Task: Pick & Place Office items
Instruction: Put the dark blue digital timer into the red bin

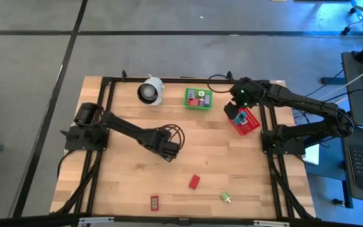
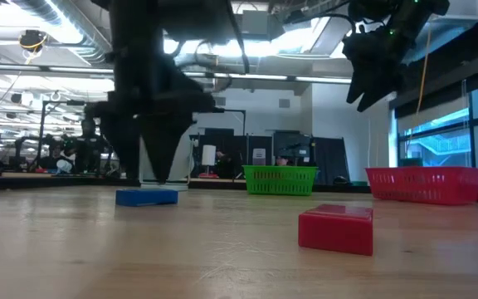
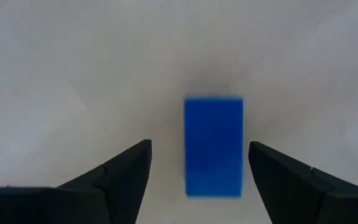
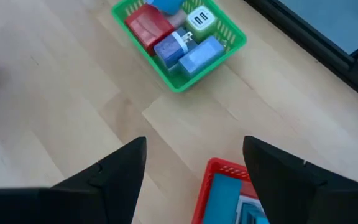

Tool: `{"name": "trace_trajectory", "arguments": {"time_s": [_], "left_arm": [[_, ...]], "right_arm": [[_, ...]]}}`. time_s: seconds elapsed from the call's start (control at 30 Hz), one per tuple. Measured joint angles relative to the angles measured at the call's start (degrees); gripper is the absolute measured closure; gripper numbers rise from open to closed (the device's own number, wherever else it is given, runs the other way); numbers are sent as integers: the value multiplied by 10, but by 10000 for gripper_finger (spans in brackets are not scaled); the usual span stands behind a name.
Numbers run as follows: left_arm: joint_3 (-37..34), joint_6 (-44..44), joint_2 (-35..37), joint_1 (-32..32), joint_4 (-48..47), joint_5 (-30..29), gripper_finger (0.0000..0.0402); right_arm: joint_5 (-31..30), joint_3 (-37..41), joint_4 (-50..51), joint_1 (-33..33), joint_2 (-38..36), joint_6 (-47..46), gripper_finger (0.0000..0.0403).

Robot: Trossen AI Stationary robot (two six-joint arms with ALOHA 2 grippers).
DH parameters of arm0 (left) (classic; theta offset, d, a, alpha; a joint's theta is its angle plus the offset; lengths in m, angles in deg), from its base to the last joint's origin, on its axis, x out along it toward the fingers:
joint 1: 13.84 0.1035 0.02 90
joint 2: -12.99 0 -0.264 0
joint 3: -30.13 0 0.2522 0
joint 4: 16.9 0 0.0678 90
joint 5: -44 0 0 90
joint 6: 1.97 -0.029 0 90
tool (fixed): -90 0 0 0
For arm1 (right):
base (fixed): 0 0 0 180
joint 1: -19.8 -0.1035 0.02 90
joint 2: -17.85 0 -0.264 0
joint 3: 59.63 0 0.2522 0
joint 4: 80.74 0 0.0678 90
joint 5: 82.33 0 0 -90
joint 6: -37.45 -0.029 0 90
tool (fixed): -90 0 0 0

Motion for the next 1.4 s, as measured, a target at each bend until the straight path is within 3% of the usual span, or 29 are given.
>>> {"name": "trace_trajectory", "arguments": {"time_s": [0.1,0.47,0.6,0.8,0.9,1.1,1.4], "left_arm": [[0,17,-12,1,2,45,135],[2,19,-52,-6,28,48,139],[2,19,-56,-5,32,51,168],[5,19,-50,-6,37,47,249],[11,19,-48,-6,34,36,249],[60,-38,-15,-7,62,-86,249],[87,-279,90,-32,212,-354,249]], "right_arm": [[0,0,0,-3,0,0,133],[-2,0,-5,-5,0,0,133],[-2,0,-11,-4,0,-1,133],[-2,0,-24,-4,0,-3,133],[-2,0,-35,-4,0,-3,133],[-2,0,-50,-4,0,-4,133],[-2,0,-52,-4,0,-20,133]]}}
